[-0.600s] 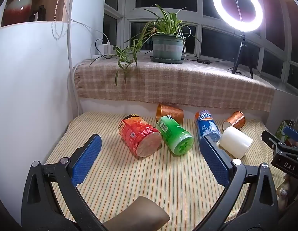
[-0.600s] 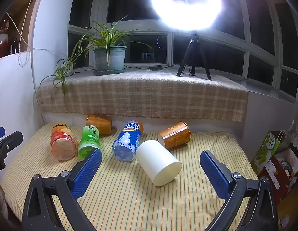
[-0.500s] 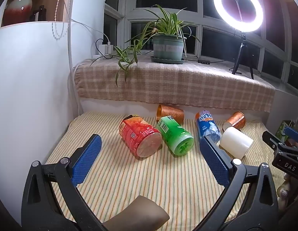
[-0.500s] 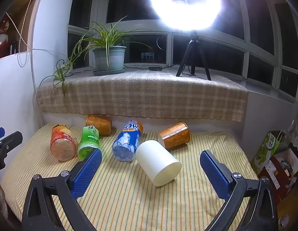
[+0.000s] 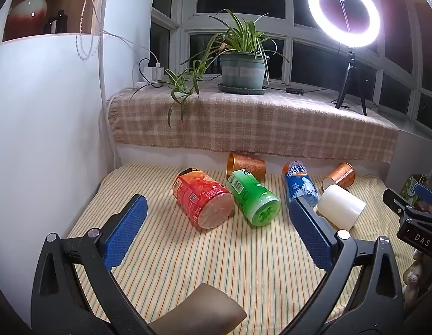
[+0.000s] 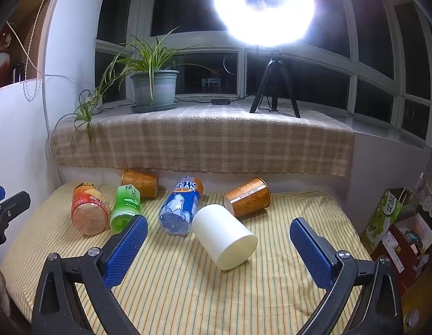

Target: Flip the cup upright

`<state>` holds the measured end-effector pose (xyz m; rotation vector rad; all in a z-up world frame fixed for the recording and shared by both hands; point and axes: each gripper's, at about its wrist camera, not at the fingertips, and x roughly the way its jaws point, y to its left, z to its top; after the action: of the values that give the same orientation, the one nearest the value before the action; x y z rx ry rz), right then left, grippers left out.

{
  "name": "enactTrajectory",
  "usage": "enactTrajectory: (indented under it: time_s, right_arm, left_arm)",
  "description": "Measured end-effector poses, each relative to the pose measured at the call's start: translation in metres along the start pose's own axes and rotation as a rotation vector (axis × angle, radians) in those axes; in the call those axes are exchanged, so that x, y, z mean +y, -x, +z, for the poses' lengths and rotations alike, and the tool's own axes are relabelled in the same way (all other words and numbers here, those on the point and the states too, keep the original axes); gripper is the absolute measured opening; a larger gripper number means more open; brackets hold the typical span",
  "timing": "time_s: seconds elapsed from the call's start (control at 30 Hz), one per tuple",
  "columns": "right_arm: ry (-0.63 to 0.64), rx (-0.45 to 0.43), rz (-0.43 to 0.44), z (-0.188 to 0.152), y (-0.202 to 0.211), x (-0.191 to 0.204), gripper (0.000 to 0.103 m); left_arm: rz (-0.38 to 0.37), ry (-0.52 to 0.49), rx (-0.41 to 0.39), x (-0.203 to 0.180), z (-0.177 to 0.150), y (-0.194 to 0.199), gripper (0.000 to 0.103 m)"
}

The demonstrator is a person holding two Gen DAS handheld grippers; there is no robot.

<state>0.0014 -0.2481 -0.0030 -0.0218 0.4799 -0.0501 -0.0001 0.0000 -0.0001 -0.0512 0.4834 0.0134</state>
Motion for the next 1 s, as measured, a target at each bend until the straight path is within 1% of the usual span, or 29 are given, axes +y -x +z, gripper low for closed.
enactTrajectory:
  time_s: [1.0]
  right_arm:
    - [-0.007, 0.007, 0.005, -0.0031, -0.0032, -0.0001, 0.103]
  left_arm:
    - [0.001, -0.003, -0.004, 0.0, 0.0, 0.0005, 0.103]
